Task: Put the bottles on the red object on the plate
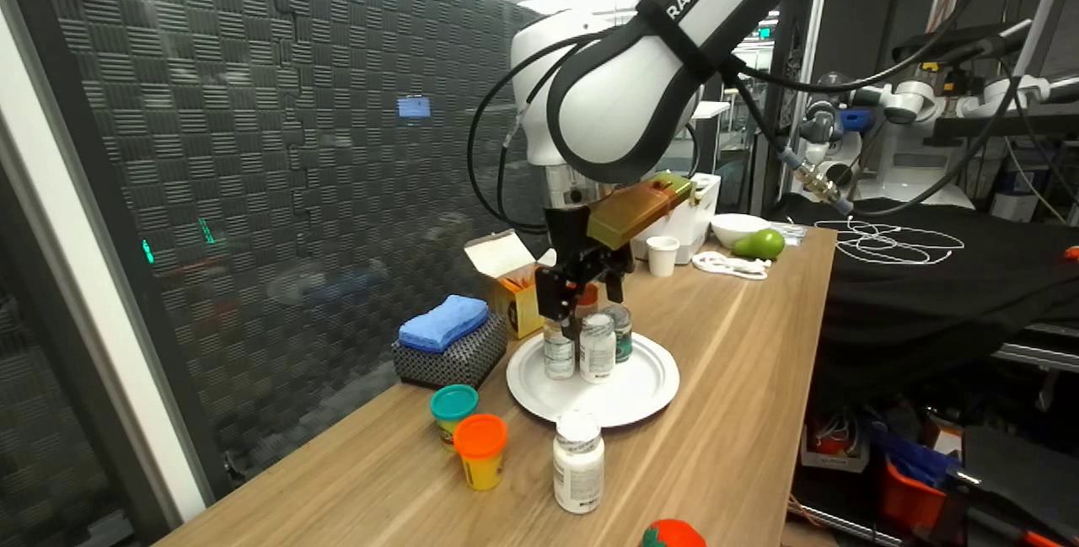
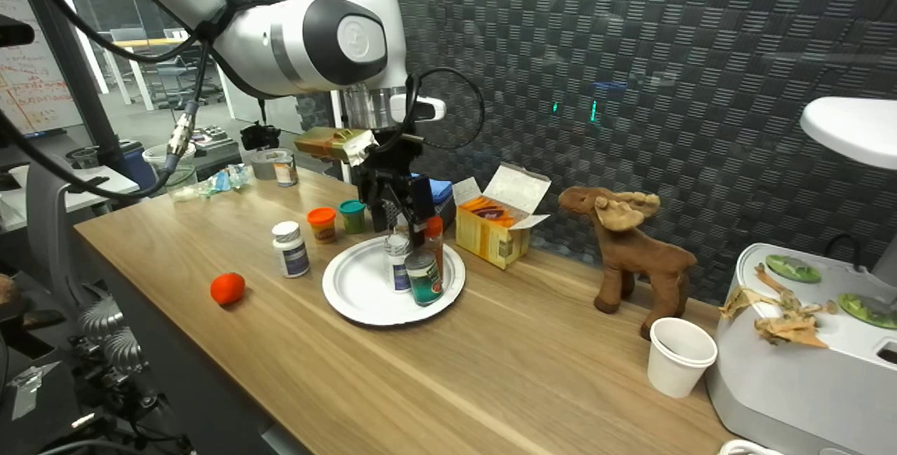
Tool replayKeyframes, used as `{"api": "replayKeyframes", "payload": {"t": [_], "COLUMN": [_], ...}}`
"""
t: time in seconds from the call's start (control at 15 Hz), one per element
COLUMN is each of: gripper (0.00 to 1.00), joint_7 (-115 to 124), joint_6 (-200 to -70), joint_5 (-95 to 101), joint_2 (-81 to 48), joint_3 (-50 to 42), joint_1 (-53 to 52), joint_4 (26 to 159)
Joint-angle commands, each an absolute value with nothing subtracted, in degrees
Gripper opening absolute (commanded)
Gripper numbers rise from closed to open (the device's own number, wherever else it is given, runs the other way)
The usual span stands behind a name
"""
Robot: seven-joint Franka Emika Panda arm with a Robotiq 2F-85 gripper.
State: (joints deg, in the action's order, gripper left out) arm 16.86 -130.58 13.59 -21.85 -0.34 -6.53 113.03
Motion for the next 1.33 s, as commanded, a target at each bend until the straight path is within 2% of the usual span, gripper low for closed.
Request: {"api": "replayKeyframes", "payload": {"t": [0.0,0.47,0.87,1.27], "gripper": [1.0,1.0,1.0,1.0], "joint_7": [16.94,22.84,29.07,28.42], "joint_6": [-132.71,-128.97,-124.11,-121.55], "joint_5": [15.39,17.61,12.15,11.7], "joint_2": [-20.68,-15.85,-10.92,-11.65], "joint_3": [-1.14,-1.67,1.09,3.34], "joint_1": [-7.45,-9.12,-9.57,-10.3], "joint_4": [114.15,116.13,117.27,115.9]}}
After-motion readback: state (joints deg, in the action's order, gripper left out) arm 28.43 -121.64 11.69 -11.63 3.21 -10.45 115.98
